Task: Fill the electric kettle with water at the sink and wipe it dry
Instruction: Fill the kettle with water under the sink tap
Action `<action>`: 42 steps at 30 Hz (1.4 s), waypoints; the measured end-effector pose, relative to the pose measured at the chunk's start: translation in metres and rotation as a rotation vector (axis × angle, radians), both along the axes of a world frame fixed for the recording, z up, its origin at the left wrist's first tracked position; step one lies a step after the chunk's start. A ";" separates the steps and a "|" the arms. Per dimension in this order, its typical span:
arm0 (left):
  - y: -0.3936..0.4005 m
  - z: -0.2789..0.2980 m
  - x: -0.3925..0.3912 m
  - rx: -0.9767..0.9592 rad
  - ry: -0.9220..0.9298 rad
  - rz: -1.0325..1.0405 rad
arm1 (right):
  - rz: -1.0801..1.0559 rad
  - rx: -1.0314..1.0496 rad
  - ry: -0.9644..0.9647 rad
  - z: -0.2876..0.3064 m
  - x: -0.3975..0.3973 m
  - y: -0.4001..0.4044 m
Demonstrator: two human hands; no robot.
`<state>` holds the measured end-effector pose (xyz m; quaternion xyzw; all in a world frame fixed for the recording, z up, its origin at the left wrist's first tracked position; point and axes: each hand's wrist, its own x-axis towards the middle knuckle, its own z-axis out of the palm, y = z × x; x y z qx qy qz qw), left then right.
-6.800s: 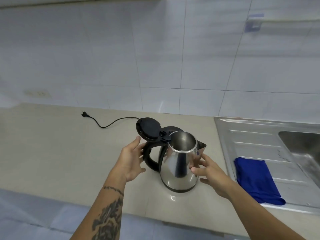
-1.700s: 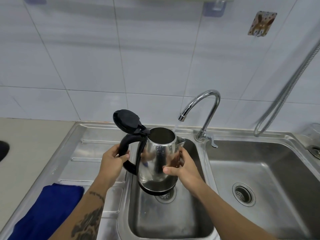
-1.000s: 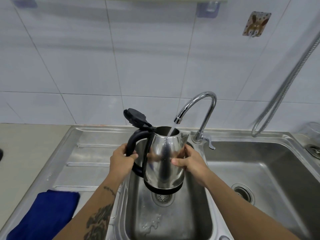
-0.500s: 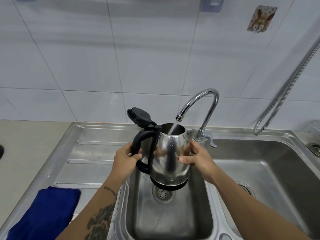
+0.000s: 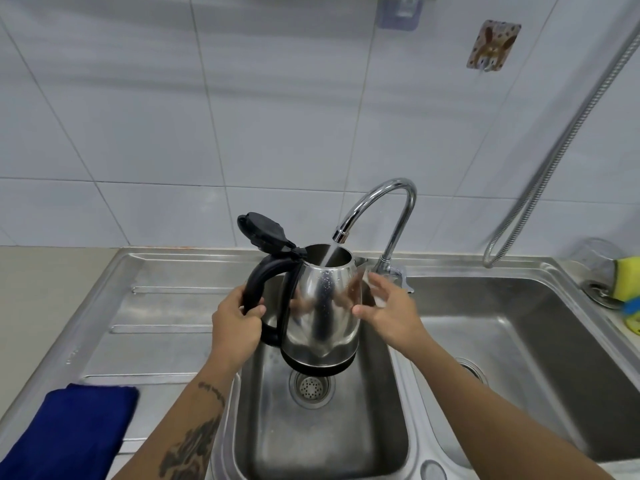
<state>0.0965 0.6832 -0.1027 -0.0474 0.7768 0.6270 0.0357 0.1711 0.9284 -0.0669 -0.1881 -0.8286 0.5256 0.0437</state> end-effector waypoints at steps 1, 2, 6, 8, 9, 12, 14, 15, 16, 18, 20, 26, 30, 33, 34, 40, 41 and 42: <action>0.000 -0.001 0.001 -0.005 -0.004 0.013 | -0.024 0.200 -0.011 -0.002 0.000 0.006; 0.000 -0.002 0.001 -0.010 -0.009 0.021 | -0.011 0.385 -0.034 -0.003 0.001 0.013; 0.001 -0.005 0.004 -0.036 -0.026 0.018 | 0.125 0.703 -0.338 -0.019 0.010 0.041; 0.002 -0.005 0.005 -0.055 -0.024 0.015 | 0.184 0.752 -0.461 -0.029 0.015 0.048; 0.003 -0.005 0.006 -0.068 -0.022 0.013 | 0.208 0.760 -0.476 -0.033 0.016 0.050; 0.003 -0.007 0.008 -0.087 -0.017 0.015 | 0.232 0.702 -0.520 -0.033 0.018 0.052; 0.002 -0.008 0.008 -0.082 -0.021 0.013 | 0.247 0.662 -0.550 -0.033 0.019 0.055; 0.002 -0.009 0.009 -0.080 -0.022 0.013 | 0.249 0.642 -0.553 -0.034 0.018 0.057; 0.002 -0.009 0.009 -0.080 -0.024 0.012 | 0.245 0.620 -0.552 -0.032 0.018 0.056; 0.001 -0.009 0.009 -0.076 -0.025 0.013 | 0.218 0.583 -0.538 -0.032 0.015 0.055; 0.001 -0.010 0.009 -0.073 -0.030 0.009 | 0.178 0.551 -0.510 -0.032 0.014 0.053; -0.002 -0.012 0.009 -0.056 -0.021 -0.002 | 0.076 0.100 -0.261 -0.025 0.017 0.013; -0.005 -0.013 0.007 -0.018 -0.018 0.000 | 0.133 -0.253 -0.197 -0.027 0.016 -0.002; -0.008 -0.014 0.006 0.013 -0.029 0.006 | 0.171 -0.380 -0.173 -0.020 0.015 -0.012; -0.008 -0.013 0.006 0.024 -0.031 0.005 | 0.184 -0.403 -0.166 -0.020 0.015 -0.013; -0.011 -0.011 0.006 0.072 -0.029 -0.019 | 0.153 -0.490 -0.119 -0.027 0.007 -0.018; -0.011 -0.010 0.006 0.078 -0.027 -0.022 | 0.157 -0.497 -0.120 -0.028 0.007 -0.018; -0.011 -0.009 0.006 0.082 -0.026 -0.028 | 0.158 -0.495 -0.120 -0.028 0.006 -0.016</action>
